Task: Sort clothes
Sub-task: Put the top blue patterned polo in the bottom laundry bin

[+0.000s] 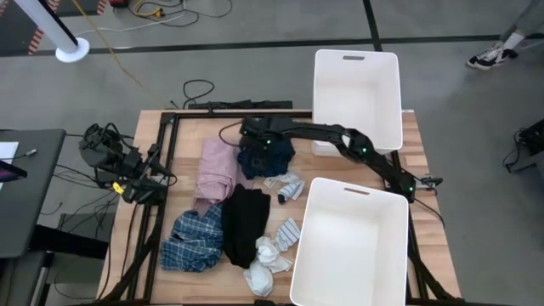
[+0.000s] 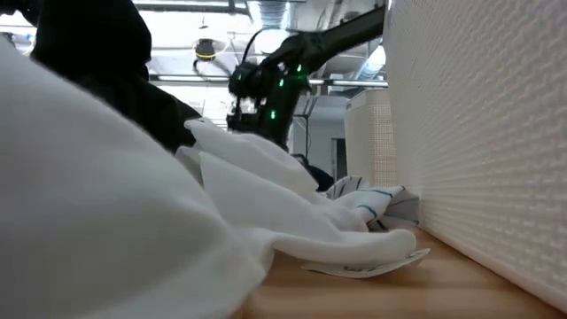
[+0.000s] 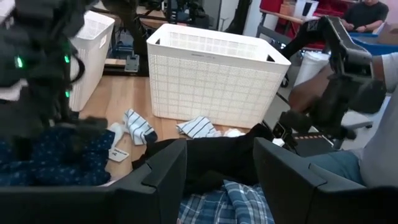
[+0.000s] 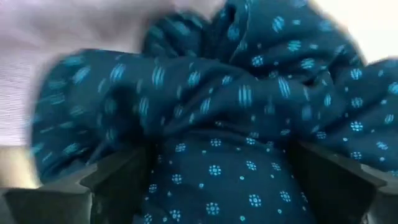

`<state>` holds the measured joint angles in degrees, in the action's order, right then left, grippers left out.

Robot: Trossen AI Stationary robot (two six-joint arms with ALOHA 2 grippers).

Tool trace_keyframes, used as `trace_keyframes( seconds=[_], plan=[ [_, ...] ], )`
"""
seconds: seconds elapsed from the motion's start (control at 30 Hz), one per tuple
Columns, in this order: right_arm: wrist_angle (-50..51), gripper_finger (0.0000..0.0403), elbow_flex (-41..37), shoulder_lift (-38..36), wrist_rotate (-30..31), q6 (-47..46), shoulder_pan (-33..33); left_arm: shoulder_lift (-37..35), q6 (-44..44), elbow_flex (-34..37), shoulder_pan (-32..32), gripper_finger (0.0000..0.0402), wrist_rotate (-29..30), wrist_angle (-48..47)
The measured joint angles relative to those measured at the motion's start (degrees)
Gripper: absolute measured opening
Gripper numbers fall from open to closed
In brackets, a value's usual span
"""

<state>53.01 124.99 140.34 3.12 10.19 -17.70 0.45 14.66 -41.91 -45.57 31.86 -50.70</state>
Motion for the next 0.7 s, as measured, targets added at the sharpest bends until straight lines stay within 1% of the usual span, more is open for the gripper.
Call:
trace_keyframes(
  seconds=[0.03,0.1,0.27,0.37,0.47,0.53,0.63,0.7],
  plan=[
    [0.8,0.0399,0.5,0.6,2.5,0.2,0.3,0.1,0.0,0.0,0.0,0.0180,0.0,0.0],
    [1.8,0.0398,1.4,1.2,5.5,0.6,0.6,0.3,-0.2,0.0,0.0,0.0180,0.0,-0.1],
    [3.0,0.0394,1.8,1.4,5.9,0.4,0.6,0.5,-0.4,0.0,0.0,0.0180,0.0,0.0],
    [5.2,0.0376,1.8,1.4,5.9,1.7,0.4,0.6,-0.4,0.0,0.0,0.0180,0.0,0.0],
    [8.3,0.0343,1.8,1.4,5.9,3.0,0.4,0.6,-0.4,0.0,0.0,0.0180,0.0,0.0],
    [9.1,0.0314,1.8,1.4,5.8,3.2,0.4,0.6,-0.4,0.0,0.0,0.0180,0.1,0.0],
    [9.8,0.0263,1.8,1.4,5.8,3.2,0.4,0.6,-0.5,0.0,0.0,0.0180,0.6,0.0],
    [9.9,0.0221,1.8,1.4,5.8,3.4,0.4,0.6,-0.5,0.0,0.0,0.0180,0.7,0.0]
  ],
)
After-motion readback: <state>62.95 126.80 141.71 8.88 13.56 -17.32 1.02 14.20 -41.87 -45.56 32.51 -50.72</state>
